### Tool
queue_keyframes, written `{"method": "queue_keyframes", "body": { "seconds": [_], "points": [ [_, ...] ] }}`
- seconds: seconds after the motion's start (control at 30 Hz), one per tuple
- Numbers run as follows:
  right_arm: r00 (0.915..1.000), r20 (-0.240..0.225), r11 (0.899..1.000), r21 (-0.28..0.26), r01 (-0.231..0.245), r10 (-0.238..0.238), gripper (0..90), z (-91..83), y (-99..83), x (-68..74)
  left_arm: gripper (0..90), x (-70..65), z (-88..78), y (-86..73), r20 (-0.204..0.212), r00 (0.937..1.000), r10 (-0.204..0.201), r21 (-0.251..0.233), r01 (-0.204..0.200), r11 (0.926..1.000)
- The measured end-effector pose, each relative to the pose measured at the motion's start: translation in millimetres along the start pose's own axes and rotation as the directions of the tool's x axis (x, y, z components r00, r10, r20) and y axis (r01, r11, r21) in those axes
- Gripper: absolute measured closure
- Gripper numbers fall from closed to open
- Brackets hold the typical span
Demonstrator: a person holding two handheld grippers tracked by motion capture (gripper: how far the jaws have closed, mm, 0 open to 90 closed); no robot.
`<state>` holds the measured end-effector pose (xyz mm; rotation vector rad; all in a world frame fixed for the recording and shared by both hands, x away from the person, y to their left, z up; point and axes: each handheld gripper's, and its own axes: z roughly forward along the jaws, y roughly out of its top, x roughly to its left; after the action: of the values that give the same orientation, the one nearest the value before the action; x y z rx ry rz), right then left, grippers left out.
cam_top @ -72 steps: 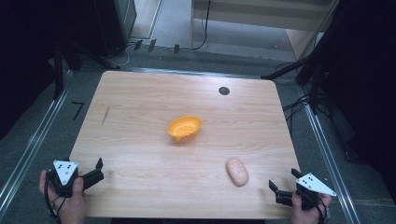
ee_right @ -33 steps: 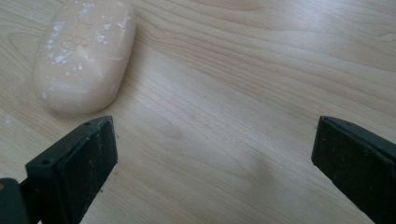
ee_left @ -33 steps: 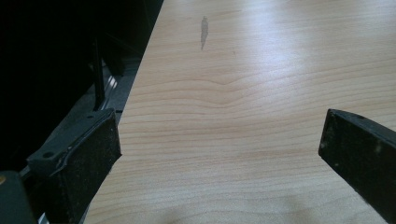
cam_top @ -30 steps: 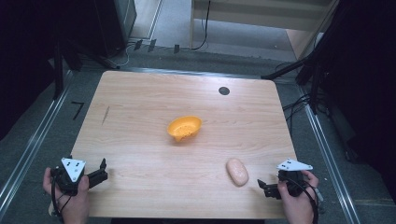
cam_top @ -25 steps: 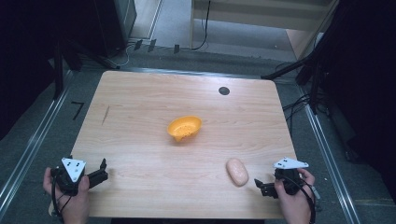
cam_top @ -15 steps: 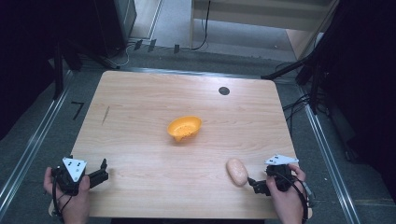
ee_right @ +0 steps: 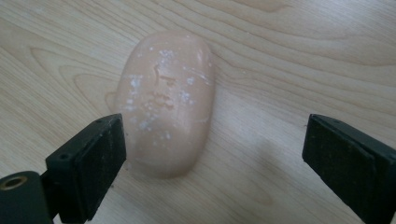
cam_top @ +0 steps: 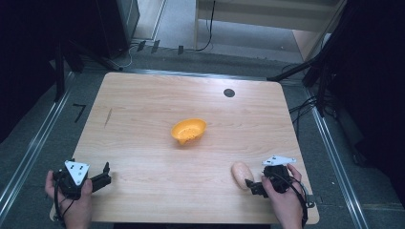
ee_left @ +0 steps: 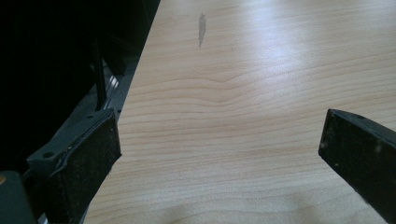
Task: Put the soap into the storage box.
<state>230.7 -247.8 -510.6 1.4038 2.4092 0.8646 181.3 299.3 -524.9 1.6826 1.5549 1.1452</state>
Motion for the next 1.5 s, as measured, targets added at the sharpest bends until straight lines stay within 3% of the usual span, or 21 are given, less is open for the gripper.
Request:
{"method": "queue_keyframes", "body": {
  "seconds": [0.47, 1.07, 1.4, 1.5],
  "points": [
    [1.0000, 0.003, 0.999, 0.032, 0.003, -0.003, 8.3, 13.8, 10.0, 15.8, 0.0, 0.1, 0.4, 0.2, 0.001, 1.0000, 0.001, 0.002, -0.001, 1.0000],
    [0.9999, 0.002, 0.999, 0.051, -0.016, 0.016, 20.7, 27.4, 13.2, 28.5, 0.0, 0.1, 1.3, 0.4, 0.011, 0.9999, 0.008, 0.007, -0.008, 0.9999],
    [0.9999, 0.014, 0.999, 0.048, -0.007, 0.006, 27.8, 31.1, 11.3, 30.0, 0.0, -0.2, 1.5, 0.5, 0.016, 0.9998, 0.011, 0.005, -0.012, 0.9999],
    [0.9995, 0.027, 0.999, 0.051, 0.015, -0.017, 31.4, 30.5, 11.1, 31.0, 0.0, -0.3, 1.5, 0.4, 0.015, 0.9998, 0.011, 0.005, -0.011, 0.9999]
  ]
}}
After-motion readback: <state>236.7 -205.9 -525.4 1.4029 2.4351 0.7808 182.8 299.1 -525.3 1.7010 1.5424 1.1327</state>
